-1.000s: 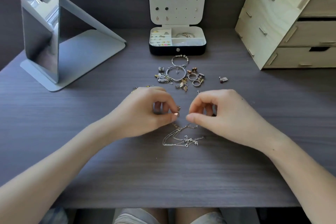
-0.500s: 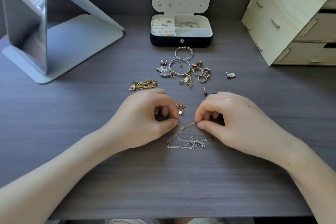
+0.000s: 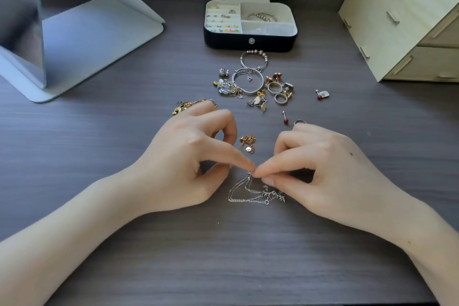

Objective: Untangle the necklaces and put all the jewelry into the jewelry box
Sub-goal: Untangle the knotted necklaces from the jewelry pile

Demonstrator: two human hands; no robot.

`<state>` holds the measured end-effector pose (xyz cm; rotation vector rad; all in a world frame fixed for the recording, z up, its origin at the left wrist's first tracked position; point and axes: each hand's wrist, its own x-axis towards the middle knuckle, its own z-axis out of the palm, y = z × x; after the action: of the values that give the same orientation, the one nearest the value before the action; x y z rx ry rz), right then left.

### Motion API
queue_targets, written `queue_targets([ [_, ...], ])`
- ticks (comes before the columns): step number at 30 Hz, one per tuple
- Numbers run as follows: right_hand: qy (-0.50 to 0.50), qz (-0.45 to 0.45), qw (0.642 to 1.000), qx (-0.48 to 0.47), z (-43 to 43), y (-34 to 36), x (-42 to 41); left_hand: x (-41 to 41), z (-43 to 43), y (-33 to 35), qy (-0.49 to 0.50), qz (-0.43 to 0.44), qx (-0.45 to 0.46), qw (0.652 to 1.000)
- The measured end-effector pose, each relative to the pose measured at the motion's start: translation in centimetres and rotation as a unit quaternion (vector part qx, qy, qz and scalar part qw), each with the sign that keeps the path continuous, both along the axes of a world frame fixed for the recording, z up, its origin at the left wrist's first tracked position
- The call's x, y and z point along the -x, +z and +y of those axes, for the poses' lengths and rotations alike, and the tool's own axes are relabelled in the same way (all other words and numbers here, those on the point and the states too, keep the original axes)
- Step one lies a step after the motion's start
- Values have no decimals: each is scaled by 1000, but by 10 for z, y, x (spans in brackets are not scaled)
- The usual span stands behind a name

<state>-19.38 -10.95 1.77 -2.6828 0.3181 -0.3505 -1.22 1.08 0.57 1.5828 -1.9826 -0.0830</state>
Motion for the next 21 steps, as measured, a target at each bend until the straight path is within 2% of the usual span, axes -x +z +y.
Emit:
queue_targets([
  [7,2,2,1000,-6,-1,0,0,-4,0,-2,-39,-62,3,997],
  [21,13,-12,1000,-13,-3,-2,0,-10,11,2,-49,-106,-6,993],
])
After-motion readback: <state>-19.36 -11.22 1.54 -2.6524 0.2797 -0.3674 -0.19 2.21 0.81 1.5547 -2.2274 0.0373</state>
